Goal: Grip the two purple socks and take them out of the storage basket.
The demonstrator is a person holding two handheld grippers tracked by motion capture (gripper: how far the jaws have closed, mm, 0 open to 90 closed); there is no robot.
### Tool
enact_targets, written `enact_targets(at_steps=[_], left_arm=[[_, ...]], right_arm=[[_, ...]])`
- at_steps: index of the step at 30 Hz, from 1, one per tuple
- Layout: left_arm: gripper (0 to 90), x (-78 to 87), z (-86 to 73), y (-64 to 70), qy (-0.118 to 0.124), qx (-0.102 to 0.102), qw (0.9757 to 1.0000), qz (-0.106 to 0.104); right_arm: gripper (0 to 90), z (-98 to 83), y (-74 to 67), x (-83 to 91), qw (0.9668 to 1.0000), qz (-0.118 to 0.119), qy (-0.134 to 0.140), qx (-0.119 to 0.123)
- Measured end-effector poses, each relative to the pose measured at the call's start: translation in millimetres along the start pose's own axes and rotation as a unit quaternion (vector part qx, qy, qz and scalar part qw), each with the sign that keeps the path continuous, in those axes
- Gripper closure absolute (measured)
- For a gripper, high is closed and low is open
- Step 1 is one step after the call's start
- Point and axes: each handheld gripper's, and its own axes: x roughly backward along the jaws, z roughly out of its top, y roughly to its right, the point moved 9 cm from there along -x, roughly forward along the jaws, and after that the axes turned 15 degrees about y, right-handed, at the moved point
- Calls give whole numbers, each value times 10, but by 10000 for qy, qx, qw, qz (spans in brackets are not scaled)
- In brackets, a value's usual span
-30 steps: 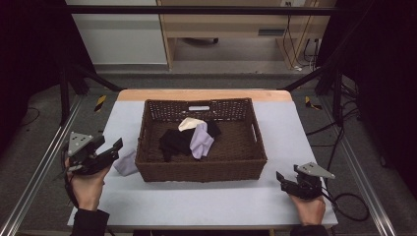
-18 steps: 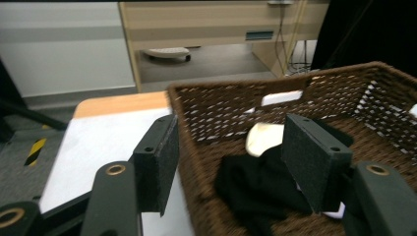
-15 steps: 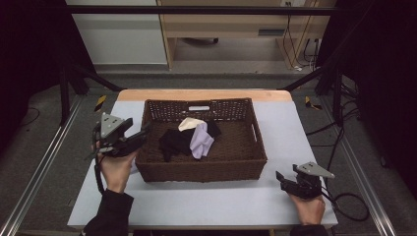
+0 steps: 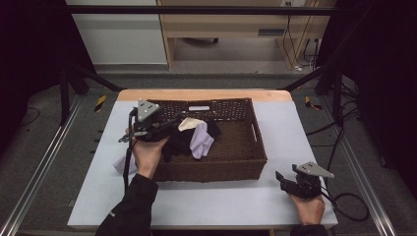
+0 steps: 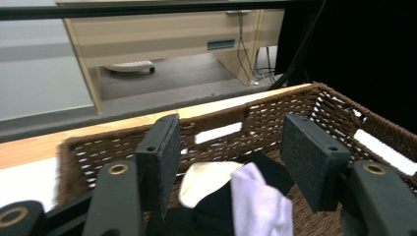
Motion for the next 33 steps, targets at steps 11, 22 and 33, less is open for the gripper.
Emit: enact_targets(at_steps=[11,22,33], left_arm=[[433,-454,-235,279,-246,-106,9994,-219],[473,-728,-740,465,-944,-470,9939,-334],[454,-773,-1042,424,-1807,-556,9809,-459]], right_arm=[[308,-2,-1,-1,10000,23,5,20],[312,-1,2,6,10000,35,6,30],[316,-15,-5,-5,10000,42,-33,51]])
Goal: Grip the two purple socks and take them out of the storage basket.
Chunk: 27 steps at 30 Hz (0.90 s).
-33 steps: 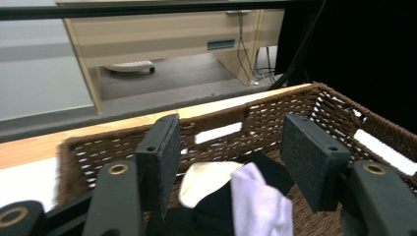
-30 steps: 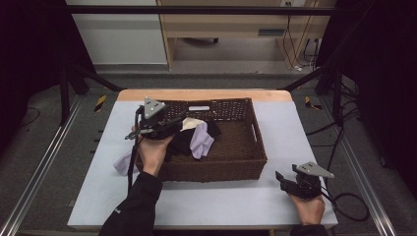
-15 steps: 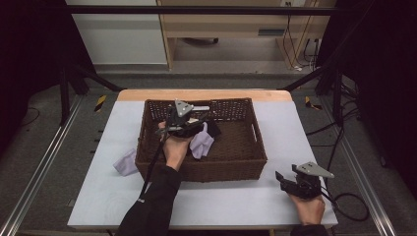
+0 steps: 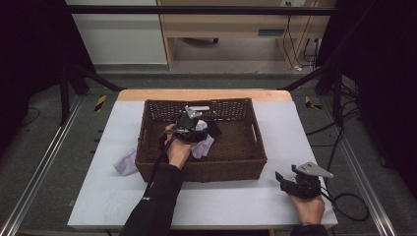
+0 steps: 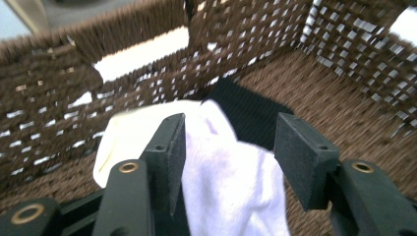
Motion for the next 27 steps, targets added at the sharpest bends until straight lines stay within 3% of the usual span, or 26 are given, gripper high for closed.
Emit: enact_targets(at_steps=[5,11,14,18,21,24,27], left_arm=[[484,-41,-85,9,-266,-171,9995,-75],[496,-98,-205,37,-668,-135,9976,-150],[497,-117,-258,75,-864,-77,9957,-312],[523,-124,-295,74,-1009,-7,9945,-283],[603,-120,-339,61,-1284,123,9915,-176],[685,-102,-404,45,-1711,393,9845,-21],[791,-93,-402,51,-1735,471,9837,-71]], right_arm=[[320,-2,-6,0,10000,14,-11,-8],[324,-1,-7,-2,10000,29,-14,-20],[325,-2,-12,-3,10000,36,-19,-29],[327,-3,-12,-2,10000,39,-20,-34],[330,-4,-18,-3,10000,56,-23,-41],[332,-1,-17,1,10000,59,-13,-42],[334,0,-18,2,10000,65,-6,-40]])
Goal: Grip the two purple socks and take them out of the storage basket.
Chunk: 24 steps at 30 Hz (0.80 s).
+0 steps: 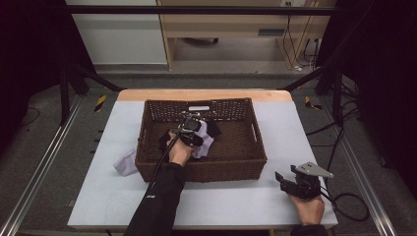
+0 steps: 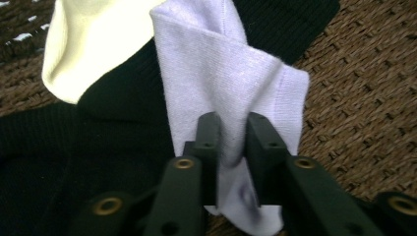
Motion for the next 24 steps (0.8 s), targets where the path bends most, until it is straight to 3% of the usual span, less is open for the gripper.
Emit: enact_targets(at_steps=[6,10,15,17,24], left_arm=[[854,47,45,-2,217,-19,9998,39],[858,124,152,13,733,-9,9973,-60],[859,247,293,24,1405,21,9900,-133],[860,312,350,26,1695,56,9854,-182],[861,533,508,16,2350,227,9712,-313]], right_arm=[[338,0,3,4,10000,-2,0,11],[339,1,7,7,10000,-2,6,30],[339,3,10,6,10000,-6,6,36],[340,2,11,7,10000,-9,2,41],[342,2,13,4,10000,-7,-10,40]])
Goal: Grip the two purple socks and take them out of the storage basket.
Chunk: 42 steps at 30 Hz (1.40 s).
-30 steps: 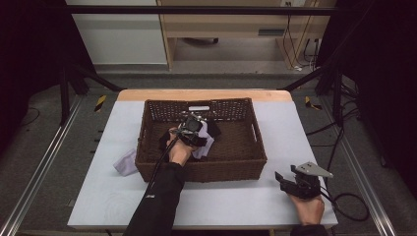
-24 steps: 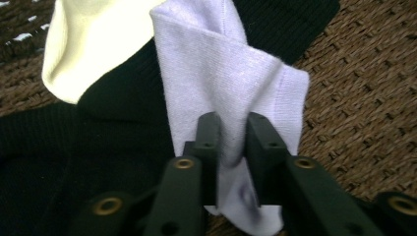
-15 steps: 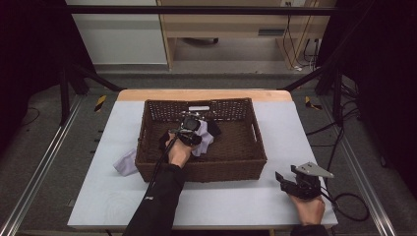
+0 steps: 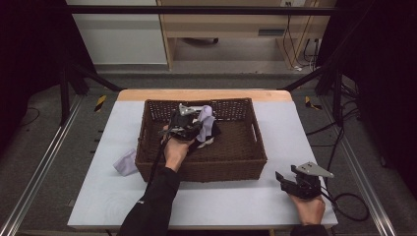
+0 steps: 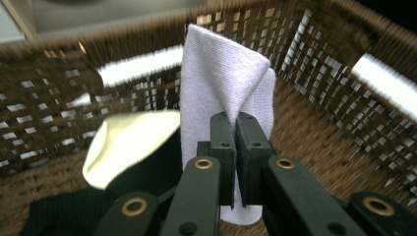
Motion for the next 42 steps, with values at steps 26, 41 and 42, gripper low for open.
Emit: enact_targets(at_steps=[26,41,42], left_arm=[[860,928,569,-94,1128,-130,9929,-353],[859,1509,550,-536,1328,-64,9911,-12],[859,1532,543,-566,1334,-58,9910,16]], right_arm=[[345,4,-1,12,10000,-9,12,-9],[348,1,-7,13,10000,-14,-8,-34],[348,1,-5,15,10000,-22,-1,-28]])
